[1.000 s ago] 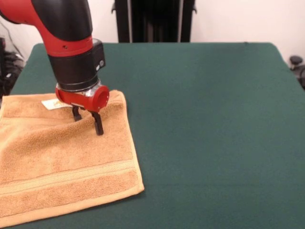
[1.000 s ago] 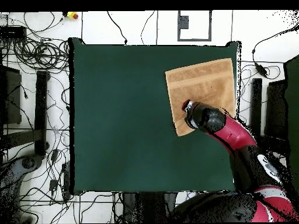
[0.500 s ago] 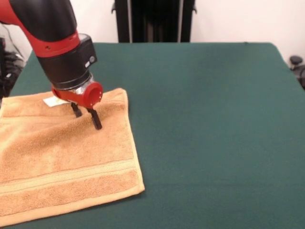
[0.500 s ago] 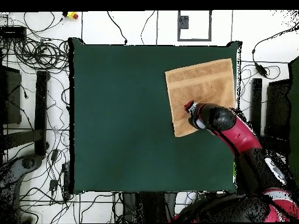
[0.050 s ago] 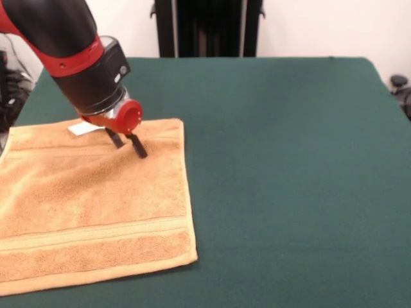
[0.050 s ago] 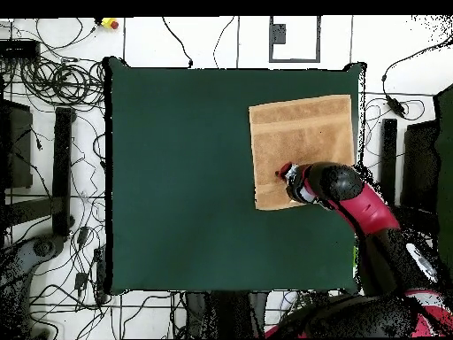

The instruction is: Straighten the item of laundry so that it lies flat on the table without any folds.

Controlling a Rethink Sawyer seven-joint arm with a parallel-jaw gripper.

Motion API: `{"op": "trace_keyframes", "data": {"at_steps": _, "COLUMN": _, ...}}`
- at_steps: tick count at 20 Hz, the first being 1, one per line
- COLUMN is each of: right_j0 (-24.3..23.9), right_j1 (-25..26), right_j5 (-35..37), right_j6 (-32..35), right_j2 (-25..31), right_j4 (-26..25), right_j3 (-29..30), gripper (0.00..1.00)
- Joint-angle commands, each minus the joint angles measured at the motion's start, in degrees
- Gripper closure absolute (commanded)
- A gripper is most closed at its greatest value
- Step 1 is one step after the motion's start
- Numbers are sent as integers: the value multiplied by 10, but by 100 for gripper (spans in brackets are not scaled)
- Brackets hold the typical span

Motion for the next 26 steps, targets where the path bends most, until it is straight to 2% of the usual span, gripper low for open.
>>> {"op": "trace_keyframes", "data": {"at_steps": 1, "right_j0": 23, "right_j1": 73, "right_j5": 116, "right_j6": 38, "right_j2": 38, "right_j4": 1, "right_j3": 38, "gripper": 0}}
{"op": "trace_keyframes", "data": {"at_steps": 9, "right_j0": 53, "right_j1": 43, "right_j5": 91, "right_j6": 66, "right_j2": 4, "right_j4": -16, "right_j3": 42, "gripper": 0}}
{"op": "trace_keyframes", "data": {"at_steps": 17, "right_j0": 54, "right_j1": 21, "right_j5": 124, "right_j6": 62, "right_j2": -4, "right_j4": -13, "right_j3": 54, "gripper": 0}}
{"op": "trace_keyframes", "data": {"at_steps": 19, "right_j0": 60, "right_j1": 15, "right_j5": 88, "right_j6": 56, "right_j2": -11, "right_j4": -26, "right_j3": 57, "gripper": 0}}
{"op": "trace_keyframes", "data": {"at_steps": 26, "right_j0": 63, "right_j1": -24, "right_j5": 135, "right_j6": 61, "right_j2": -18, "right_j4": -22, "right_j3": 84, "gripper": 0}}
